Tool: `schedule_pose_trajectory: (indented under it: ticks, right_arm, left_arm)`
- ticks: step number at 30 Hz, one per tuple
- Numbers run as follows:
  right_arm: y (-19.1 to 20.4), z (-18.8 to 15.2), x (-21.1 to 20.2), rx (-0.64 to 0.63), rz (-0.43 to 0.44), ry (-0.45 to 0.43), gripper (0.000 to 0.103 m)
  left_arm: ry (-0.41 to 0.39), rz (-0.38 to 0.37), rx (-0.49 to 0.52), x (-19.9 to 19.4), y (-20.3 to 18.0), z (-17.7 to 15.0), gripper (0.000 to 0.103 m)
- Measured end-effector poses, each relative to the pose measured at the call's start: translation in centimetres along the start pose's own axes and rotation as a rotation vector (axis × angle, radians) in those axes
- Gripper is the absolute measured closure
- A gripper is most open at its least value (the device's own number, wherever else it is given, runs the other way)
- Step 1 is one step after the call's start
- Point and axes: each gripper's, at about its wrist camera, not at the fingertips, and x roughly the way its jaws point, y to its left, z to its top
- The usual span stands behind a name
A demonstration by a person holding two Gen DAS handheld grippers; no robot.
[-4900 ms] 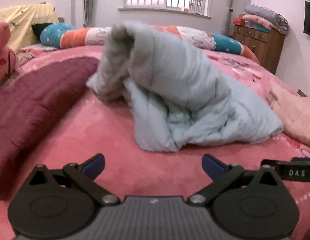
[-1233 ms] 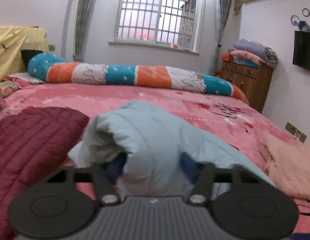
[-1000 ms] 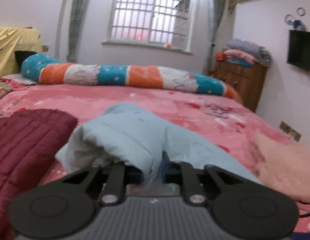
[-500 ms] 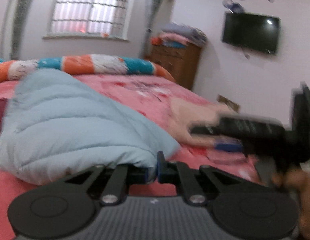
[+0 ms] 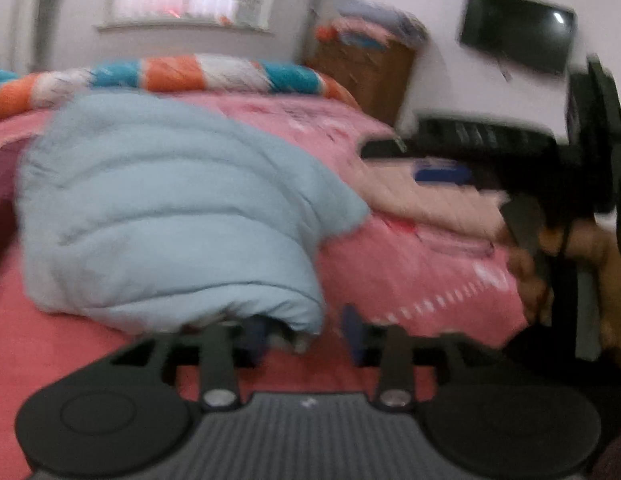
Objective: Fold large clothes
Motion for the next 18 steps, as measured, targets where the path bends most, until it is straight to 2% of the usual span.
schedule_pose_trajectory:
  ticks: [2, 4, 6, 8, 11, 14, 18]
  right_arm:
    - [0.7, 0.2, -0.4, -0.022, 0.013, -0.004, 0.0]
    - [1.7, 0.7, -0.5, -0.077, 0.024, -0.01, 0.0]
    - [3.6, 0.6, -0.7, -0.149, 0.027, -0.009, 0.0]
    - [5.3, 0.3, -0.3, -0.207, 0.046, 0.0, 0.0]
    - [7.1, -1.5, 0.2, -0.264, 0.013, 0.026, 0.0]
    - [7.5, -3.9, 0.9, -0.282, -0.012, 0.071, 0.0]
    - [8.0, -6.4, 2.1, -0.304, -0.002, 0.186, 0.0]
  left_arm:
    - [-0.058, 0.036, -0.025, -1.7, 1.0, 0.5, 0.037]
    - [-0.114, 0.073, -0.042, -3.2, 1.9, 0.9, 0.034]
    - [-0.172, 0.128, -0.048, -4.6, 3.0, 0.9, 0.022]
    - [-0.213, 0.197, -0.054, -5.1, 4.2, 1.3, 0.021]
    - [-0.226, 0.25, -0.129, -5.1, 7.1, 1.6, 0.021]
    - [-0.2, 0.294, -0.188, -4.1, 10.3, 1.5, 0.021]
    - [-0.155, 0.329, -0.289, -2.2, 14.6, 1.5, 0.021]
